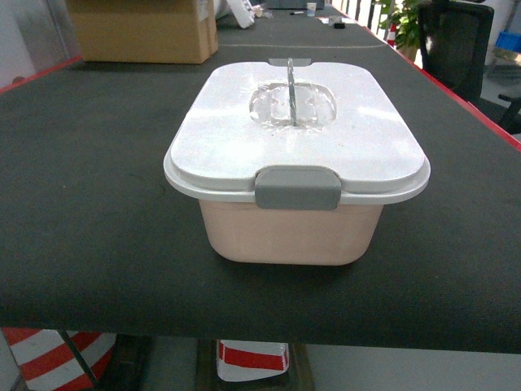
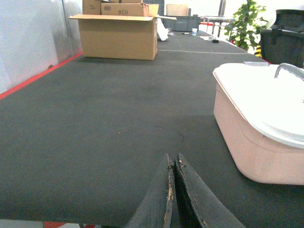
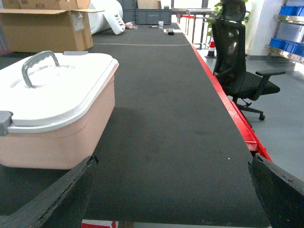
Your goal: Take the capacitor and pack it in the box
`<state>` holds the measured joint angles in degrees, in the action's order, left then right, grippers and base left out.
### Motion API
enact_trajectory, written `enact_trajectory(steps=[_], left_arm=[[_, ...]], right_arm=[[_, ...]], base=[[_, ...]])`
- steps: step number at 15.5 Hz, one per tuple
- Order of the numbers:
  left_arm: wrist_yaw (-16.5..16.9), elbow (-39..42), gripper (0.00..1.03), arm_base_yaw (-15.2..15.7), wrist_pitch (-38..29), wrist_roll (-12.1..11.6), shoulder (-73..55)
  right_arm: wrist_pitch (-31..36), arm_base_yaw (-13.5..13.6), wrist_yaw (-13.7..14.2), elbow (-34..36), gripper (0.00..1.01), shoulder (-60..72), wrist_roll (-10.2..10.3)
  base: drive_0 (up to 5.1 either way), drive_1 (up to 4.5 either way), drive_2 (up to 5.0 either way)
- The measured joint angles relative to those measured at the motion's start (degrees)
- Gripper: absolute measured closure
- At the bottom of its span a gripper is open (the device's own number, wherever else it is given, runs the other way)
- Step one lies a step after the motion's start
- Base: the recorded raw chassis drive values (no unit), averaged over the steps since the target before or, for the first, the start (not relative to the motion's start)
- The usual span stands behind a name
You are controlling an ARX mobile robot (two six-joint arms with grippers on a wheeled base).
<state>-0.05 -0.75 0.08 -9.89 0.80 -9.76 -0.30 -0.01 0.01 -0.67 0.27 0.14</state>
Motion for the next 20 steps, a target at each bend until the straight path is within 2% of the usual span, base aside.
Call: enact_trajectory(steps=[1,2,5,6,13,20], left_arm=[[0.0,0.0,1.01,0.0,7.9,0.0,5.1],[0.2,0.0,1.01,0.0,9.2,0.0,9.2],[0.0,0.0,1.01,0.0,9.8,0.0,9.2],[0.0,0.0,0.95,0.0,10.2,0.0,9.2],[0.0,0.0,0.07,0.0,10.1,0.0,9.2],[0.0,0.0,0.05,0.0,10.1,-0.1,9.2]], right_arm=[[0.0,0.0,0.0,0.0,0.03,0.0,0.0],[0.0,0.0,0.0,0.0,0.03,0.0,0.0],[0.0,0.0,0.0,0.0,0.03,0.0,0.0],[0.0,0.0,0.0,0.0,0.03,0.0,0.0],[0.0,0.0,0.0,0.0,0.03,0.0,0.0],[0.0,0.0,0.0,0.0,0.03,0.0,0.0]], base=[[0.0,0.0,0.0],[0.0,0.0,0.0],[0.0,0.0,0.0],[0.0,0.0,0.0],[0.0,0.0,0.0],[0.0,0.0,0.0]])
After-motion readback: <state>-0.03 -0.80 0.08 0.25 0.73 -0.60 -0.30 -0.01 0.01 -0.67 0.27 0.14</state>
